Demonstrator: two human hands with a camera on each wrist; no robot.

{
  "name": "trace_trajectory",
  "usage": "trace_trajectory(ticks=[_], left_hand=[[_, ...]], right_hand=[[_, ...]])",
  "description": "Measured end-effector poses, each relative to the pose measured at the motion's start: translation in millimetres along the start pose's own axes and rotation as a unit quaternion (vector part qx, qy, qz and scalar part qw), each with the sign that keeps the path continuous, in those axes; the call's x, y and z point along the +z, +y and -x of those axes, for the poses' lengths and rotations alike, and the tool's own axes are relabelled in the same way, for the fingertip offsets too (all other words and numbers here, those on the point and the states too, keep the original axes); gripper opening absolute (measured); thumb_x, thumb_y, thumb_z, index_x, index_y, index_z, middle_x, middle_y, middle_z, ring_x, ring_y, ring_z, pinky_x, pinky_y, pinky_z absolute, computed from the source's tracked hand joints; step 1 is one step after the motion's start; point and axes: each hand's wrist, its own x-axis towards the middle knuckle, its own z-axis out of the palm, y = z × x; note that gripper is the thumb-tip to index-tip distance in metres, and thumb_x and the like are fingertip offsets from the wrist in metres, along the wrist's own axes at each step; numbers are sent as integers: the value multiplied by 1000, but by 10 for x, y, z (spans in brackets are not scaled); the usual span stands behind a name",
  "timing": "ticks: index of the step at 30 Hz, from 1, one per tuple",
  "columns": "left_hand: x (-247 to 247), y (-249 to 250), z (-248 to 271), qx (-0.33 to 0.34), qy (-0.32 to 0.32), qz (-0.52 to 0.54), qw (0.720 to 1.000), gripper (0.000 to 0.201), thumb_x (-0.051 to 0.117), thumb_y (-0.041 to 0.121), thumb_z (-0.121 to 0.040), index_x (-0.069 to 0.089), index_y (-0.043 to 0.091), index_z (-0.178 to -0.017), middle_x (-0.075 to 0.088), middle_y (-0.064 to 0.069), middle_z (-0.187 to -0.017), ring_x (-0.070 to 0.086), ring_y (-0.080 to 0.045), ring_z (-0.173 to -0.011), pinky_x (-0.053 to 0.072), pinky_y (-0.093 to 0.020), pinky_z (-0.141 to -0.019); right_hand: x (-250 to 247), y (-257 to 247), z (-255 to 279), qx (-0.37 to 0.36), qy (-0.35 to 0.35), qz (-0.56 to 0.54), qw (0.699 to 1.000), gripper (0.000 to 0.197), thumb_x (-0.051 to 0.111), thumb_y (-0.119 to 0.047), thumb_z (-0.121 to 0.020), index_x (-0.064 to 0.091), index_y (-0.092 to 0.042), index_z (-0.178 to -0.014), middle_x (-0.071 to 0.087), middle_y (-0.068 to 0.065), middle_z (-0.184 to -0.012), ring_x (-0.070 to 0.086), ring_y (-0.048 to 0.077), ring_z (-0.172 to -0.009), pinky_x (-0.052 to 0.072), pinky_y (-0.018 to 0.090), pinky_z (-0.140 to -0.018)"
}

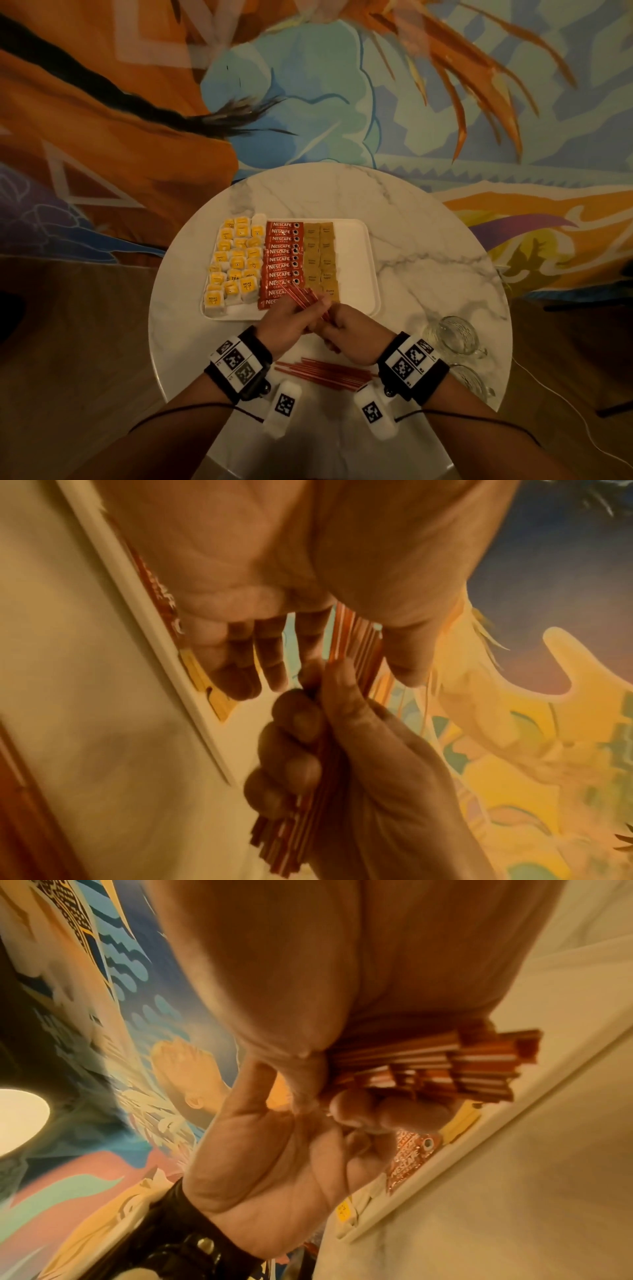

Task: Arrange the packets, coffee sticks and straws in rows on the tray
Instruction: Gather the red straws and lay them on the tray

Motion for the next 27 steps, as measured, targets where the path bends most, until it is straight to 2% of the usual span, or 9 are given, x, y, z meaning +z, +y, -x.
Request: trace_trajectory(ticks=[5,8,12,16,19,21,23,25,27], left_hand=[[136,18,-60,-11,66,57,996,24,56,14,-99,64,0,-117,74,-12,-102,72,-32,-91,61,-48,-67],[142,30,-112,-44,82,89,992,23,51,14,-101,63,-5,-103,73,-18,-106,70,-35,-103,59,-53,-79],[138,136,-165,-56,96,152,982,26,49,15,-102,56,4,-80,74,-19,-99,70,-35,-101,60,-47,-78],[41,246,-232,-44,129,173,975,22,49,19,-103,54,9,-84,68,-21,-88,68,-40,-92,52,-52,-92],[71,255,-237,-45,125,181,975,19,50,22,-103,56,10,-89,63,-13,-74,65,-38,-88,50,-54,-94],[136,210,-233,-41,126,168,977,17,52,22,-102,60,12,-91,64,-15,-75,63,-40,-92,51,-56,-94],[162,189,-245,-35,129,168,977,22,53,23,-102,59,11,-85,65,-17,-75,64,-41,-91,53,-56,-93],[138,226,-274,-34,128,186,974,28,52,26,-103,54,10,-80,62,-15,-73,66,-38,-85,56,-52,-85],[75,301,-297,-30,134,200,970,29,49,29,-103,51,11,-81,58,-11,-70,67,-34,-78,57,-50,-80]], right_hand=[[-4,-65,-51,11,-3,21,1000,28,52,-22,-101,49,-14,-128,55,-6,-76,52,4,-54,48,23,-54],[-9,-53,-67,7,7,14,1000,24,55,-27,-101,51,-12,-119,52,-2,-82,54,7,-54,50,26,-54],[-25,-47,-44,12,8,-13,1000,10,58,-31,-99,55,-22,-103,59,-1,-74,58,8,-55,54,30,-57],[-14,9,-12,27,1,-15,1000,18,54,-34,-101,50,-22,-88,55,0,-70,51,9,-51,47,26,-53],[-10,-5,-42,26,1,-1,1000,18,50,-35,-103,49,-23,-89,49,-1,-75,44,4,-51,43,23,-52],[-15,-47,-76,14,5,-6,1000,7,48,-33,-103,50,-31,-97,47,-5,-80,43,-2,-50,43,21,-52],[-22,-77,-98,-4,16,-17,1000,9,49,-30,-104,49,-38,-109,45,-8,-85,45,-4,-52,42,17,-51],[-32,-76,-97,-12,23,-21,999,8,50,-29,-103,54,-30,-110,49,-7,-83,47,-1,-57,44,20,-54],[-48,-36,-67,0,26,-31,999,11,52,-33,-102,58,-25,-99,53,-2,-78,49,4,-58,46,24,-55]])
